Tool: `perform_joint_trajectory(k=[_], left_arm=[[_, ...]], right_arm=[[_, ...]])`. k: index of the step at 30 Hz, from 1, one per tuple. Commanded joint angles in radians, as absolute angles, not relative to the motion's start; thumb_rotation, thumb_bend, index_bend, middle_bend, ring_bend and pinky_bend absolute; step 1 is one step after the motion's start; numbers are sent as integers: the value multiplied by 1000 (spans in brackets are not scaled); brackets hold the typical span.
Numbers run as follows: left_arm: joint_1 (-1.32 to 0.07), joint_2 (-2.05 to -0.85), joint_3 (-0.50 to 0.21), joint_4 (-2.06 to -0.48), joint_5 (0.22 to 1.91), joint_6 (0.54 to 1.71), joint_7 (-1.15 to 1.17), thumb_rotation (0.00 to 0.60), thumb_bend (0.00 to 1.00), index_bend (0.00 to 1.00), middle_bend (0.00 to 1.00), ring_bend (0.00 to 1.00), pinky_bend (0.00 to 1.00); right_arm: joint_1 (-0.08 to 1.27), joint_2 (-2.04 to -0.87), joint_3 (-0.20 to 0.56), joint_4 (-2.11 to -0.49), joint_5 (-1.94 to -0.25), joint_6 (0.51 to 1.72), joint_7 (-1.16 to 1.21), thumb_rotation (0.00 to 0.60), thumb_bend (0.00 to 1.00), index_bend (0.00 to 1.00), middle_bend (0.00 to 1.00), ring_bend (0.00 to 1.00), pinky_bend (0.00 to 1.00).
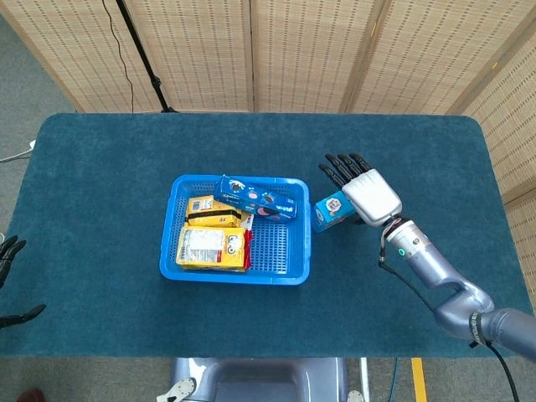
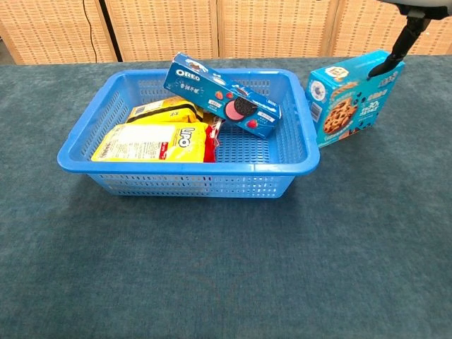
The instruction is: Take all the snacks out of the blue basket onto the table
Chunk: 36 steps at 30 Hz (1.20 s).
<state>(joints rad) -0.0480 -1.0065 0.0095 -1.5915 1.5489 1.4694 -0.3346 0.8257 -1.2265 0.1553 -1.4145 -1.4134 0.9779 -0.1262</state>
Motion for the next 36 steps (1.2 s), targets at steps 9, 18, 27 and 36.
perform_joint_trajectory(k=[9,18,27,36], left_arm=[[-172,-986,-42,-1590,1645,1426,-399,600,21,0,0,0,0],[-353,-936,-129,-1697,1698,1319,-347,600,21,0,0,0,0],[-567,-970,-225,-1852,1511,1022,-81,600,21,0,0,0,0],[-785,-1128,-296,-1834,1094,875,375,600,22,0,0,0,0]], right_arm=[[572,-987,98,-1736,-1514,1281,-31,600,0,0,0,0,60],[356,-1014,-28,-1558,-1660,1511,177,600,0,0,0,0,60],[215,-1120,-59,-1386,-1676,1655,265,600,0,0,0,0,59],[175,-1156,-31,-1292,-1649,1681,365,600,0,0,0,0,59]])
